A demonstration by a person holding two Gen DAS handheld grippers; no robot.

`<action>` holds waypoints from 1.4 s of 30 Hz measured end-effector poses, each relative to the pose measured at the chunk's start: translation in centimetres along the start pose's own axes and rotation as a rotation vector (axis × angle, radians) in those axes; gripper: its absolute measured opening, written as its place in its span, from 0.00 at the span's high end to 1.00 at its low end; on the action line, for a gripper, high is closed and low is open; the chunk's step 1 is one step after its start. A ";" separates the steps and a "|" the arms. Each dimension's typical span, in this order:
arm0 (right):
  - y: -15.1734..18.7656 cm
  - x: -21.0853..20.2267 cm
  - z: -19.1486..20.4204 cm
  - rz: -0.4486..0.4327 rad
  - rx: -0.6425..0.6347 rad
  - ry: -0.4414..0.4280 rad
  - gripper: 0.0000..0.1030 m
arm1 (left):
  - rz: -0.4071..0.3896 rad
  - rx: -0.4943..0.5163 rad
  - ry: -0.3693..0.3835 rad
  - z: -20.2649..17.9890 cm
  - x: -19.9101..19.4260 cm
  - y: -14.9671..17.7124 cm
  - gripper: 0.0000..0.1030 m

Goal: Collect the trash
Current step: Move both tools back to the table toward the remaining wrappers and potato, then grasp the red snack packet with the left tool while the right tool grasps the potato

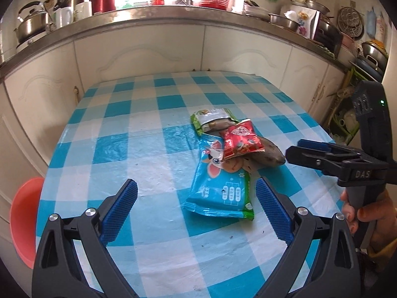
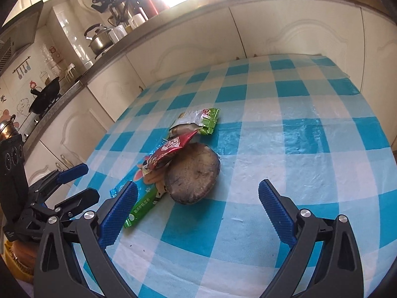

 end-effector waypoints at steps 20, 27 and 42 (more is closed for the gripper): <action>-0.1 3.8 0.9 0.110 -0.167 0.051 0.12 | 0.088 -0.102 0.192 -1.4 1.7 -1.4 0.06; 0.0 4.0 0.8 0.129 -0.186 0.061 0.35 | 0.096 -0.109 0.233 -2.5 2.6 -2.4 0.06; 0.4 2.9 0.3 0.101 -0.119 0.033 0.46 | 0.167 -0.119 0.274 -5.2 8.5 -3.7 0.14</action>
Point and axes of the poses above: each gripper's, at about its wrist camera, not at the fingertips, and x roughly the way its jaws point, z to its left, y to its underside, the point moved 10 cm from there along x, roughly the way its jaws point, and after that the axes turned 1 degree about -z, right-handed, at the moved point
